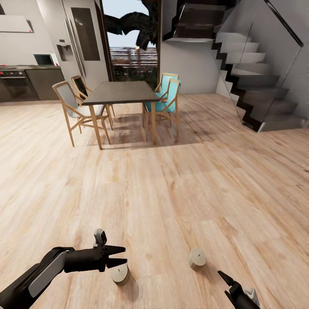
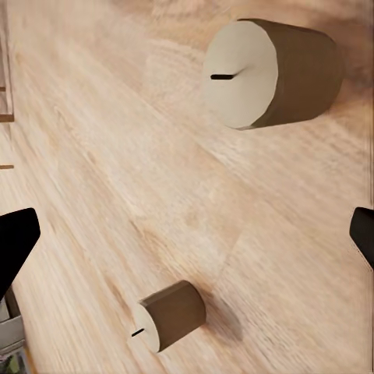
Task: Place each of the two pumpkins and all three candles from the living room inside a cabinet in the living room (use any cabinet), then make sure every cabinet is closed, and position the cauldron so it is next to a table in the living room.
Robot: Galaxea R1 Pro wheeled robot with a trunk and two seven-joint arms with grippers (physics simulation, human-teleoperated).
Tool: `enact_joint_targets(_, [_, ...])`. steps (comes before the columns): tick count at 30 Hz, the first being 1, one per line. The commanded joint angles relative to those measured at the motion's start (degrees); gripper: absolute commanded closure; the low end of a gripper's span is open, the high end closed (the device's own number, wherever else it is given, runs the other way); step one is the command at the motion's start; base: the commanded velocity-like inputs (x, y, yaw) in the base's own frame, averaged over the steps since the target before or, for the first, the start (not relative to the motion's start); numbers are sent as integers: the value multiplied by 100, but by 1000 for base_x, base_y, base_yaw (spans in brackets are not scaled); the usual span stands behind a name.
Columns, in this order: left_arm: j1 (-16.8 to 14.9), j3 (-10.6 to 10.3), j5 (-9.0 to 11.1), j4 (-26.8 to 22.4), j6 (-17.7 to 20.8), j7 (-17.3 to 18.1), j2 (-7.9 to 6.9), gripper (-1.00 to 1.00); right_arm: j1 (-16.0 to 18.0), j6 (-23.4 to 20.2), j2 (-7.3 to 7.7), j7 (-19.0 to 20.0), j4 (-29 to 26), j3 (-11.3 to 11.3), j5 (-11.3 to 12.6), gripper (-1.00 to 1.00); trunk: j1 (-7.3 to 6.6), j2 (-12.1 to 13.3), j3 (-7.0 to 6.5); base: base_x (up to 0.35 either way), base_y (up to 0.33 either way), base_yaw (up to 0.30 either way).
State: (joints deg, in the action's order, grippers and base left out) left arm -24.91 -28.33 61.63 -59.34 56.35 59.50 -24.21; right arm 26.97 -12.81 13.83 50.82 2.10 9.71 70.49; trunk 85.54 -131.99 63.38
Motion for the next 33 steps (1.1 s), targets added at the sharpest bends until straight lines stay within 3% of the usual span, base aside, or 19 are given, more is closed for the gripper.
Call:
enact_joint_targets(1, [-5, -15, 25, 1, 25, 9, -5, -100, 10, -46, -1, 33, 23, 40, 62, -100, -1, -2, 13, 0, 0, -159])
enact_joint_targets(8, [-5, -15, 23, 1, 25, 9, -5, -100, 10, -46, -2, 33, 24, 40, 62, -100, -1, -2, 70, 0, -34, -158])
enact_joint_targets(20, [-5, -15, 21, 1, 25, 9, -4, -100, 10, -46, -3, 33, 20, 40, 62, -100, -1, -2, 168, 0, -202, -158])
enact_joint_targets(33, [-5, -11, 25, 84, 25, 9, -4, -100, 10, -29, 0, 33, 22, 41, 62, -100, -1, -2, 256, 157, 49, -98])
